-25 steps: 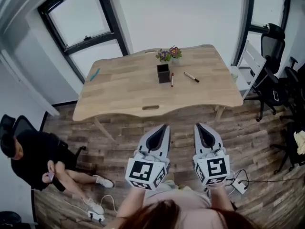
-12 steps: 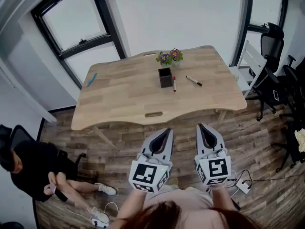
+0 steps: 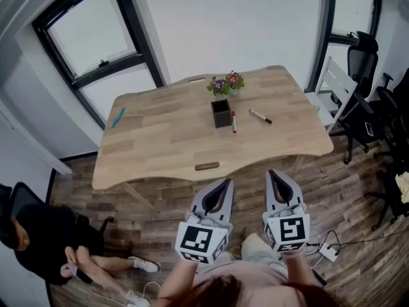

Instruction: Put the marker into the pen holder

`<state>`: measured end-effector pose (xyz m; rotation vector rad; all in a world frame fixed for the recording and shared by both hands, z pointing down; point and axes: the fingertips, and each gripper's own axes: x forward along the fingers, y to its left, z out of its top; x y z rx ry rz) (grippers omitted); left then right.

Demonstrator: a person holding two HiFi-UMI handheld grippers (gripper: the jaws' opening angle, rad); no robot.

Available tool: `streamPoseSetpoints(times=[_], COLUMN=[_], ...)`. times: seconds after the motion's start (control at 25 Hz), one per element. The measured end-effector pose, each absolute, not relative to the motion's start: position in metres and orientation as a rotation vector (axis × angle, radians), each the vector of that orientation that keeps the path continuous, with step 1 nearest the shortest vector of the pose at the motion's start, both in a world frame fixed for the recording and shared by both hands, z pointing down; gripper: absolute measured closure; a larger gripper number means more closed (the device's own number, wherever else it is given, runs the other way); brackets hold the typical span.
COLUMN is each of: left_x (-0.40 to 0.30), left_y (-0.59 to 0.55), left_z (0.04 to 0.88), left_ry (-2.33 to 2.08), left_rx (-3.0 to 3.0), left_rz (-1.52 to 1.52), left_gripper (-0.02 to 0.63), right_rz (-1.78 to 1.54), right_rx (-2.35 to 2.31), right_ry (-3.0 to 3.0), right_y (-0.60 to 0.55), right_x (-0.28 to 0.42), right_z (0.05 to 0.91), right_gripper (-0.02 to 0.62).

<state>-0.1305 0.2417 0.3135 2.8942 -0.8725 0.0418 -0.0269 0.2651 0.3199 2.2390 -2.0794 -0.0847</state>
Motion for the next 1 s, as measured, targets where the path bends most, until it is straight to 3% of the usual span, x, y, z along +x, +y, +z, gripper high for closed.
streamPoseSetpoints(times=[1.0], left_x=[-0.043], left_y=[0.091], left_z=[0.344], left_ry=[-0.906], left_rx=[2.837], left_rz=[0.117], left_gripper=[0.604], right_rz=[0.044], right_rx=[2.163], right_ry=[-2.142], right_y=[0.113], right_x=[0.044], right_z=[0.354], right_gripper=[0.595])
